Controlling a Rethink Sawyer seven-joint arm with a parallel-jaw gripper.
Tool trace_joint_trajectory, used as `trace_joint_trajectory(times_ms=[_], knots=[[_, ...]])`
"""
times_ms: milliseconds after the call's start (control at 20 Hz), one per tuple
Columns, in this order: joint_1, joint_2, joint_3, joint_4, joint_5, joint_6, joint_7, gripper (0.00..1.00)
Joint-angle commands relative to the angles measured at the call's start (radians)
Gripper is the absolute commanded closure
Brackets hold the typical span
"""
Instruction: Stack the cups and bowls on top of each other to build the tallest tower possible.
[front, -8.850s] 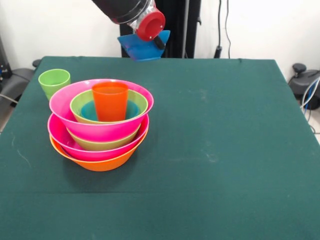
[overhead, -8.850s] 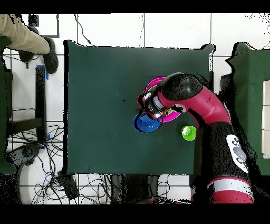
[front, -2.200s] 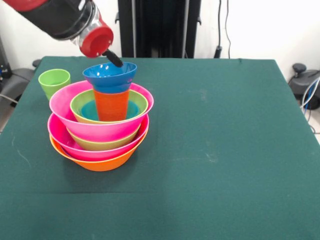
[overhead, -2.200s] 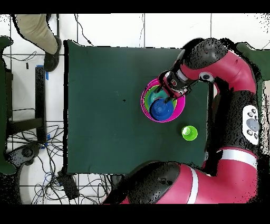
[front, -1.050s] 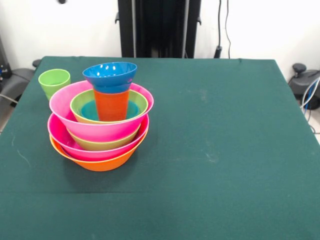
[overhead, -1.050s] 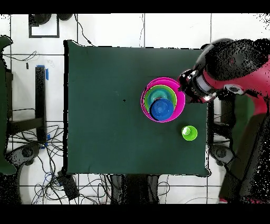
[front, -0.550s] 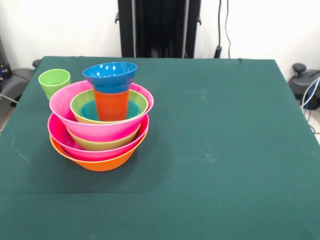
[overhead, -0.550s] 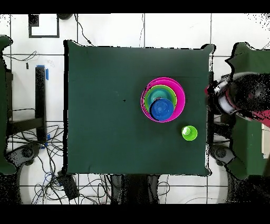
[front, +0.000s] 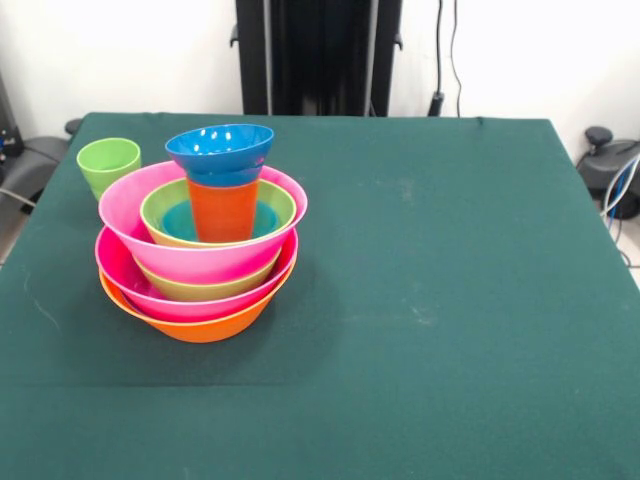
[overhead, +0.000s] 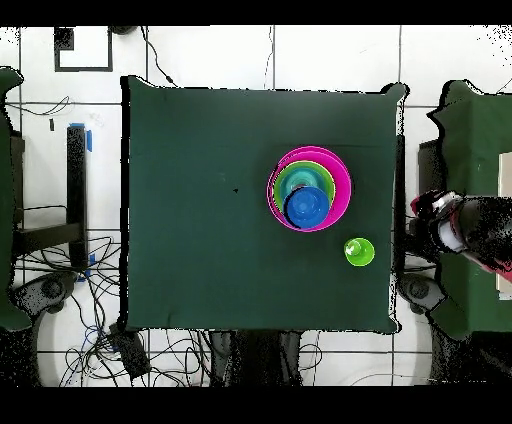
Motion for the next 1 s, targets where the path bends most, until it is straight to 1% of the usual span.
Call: trace_joint_trajectory(times_ms=[50,200,400,650,1000], knots=[[0.007,0.074,0.113,0.194,-0.038,-0.019,-0.148,0.0],[0.004,0.076,0.113,0.222,-0.007,0.004,-0.108,0.0],[0.007,0.074,0.108,0.255,0.019,-0.003,-0.063,0.0],[0.01,0.074,0.105,0.28,0.034,-0.012,-0.04,0.0],[0.012,0.098,0.104,0.277,0.049,0.011,-0.026,0.0]])
